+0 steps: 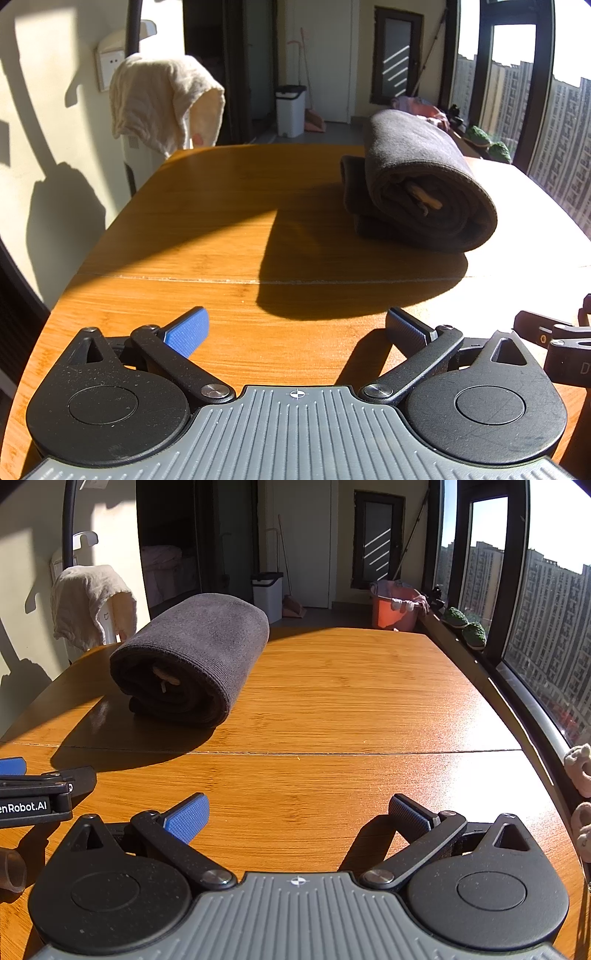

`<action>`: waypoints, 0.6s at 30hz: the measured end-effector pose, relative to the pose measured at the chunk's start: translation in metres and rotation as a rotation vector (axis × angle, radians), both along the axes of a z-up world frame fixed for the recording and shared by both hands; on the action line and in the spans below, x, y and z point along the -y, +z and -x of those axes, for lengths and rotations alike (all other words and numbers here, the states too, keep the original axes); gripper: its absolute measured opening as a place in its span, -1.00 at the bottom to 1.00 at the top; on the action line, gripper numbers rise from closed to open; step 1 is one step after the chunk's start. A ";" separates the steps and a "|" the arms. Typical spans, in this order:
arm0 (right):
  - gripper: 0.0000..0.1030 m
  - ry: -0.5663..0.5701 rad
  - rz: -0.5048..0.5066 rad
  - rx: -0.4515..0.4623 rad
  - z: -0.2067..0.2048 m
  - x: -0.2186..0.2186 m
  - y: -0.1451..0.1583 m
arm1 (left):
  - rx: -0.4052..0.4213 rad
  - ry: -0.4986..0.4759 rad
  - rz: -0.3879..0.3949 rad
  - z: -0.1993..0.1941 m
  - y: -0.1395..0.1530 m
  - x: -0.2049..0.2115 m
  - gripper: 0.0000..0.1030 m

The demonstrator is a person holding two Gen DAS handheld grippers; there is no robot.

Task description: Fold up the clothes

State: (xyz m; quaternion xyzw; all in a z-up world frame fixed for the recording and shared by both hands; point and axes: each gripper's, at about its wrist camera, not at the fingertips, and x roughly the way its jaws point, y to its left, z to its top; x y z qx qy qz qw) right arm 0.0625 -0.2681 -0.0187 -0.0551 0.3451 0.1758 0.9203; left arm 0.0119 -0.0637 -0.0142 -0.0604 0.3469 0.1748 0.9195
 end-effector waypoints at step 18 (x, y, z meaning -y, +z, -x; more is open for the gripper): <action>1.00 0.008 0.006 -0.011 -0.002 0.000 0.001 | 0.009 -0.008 0.010 0.001 -0.001 0.000 1.00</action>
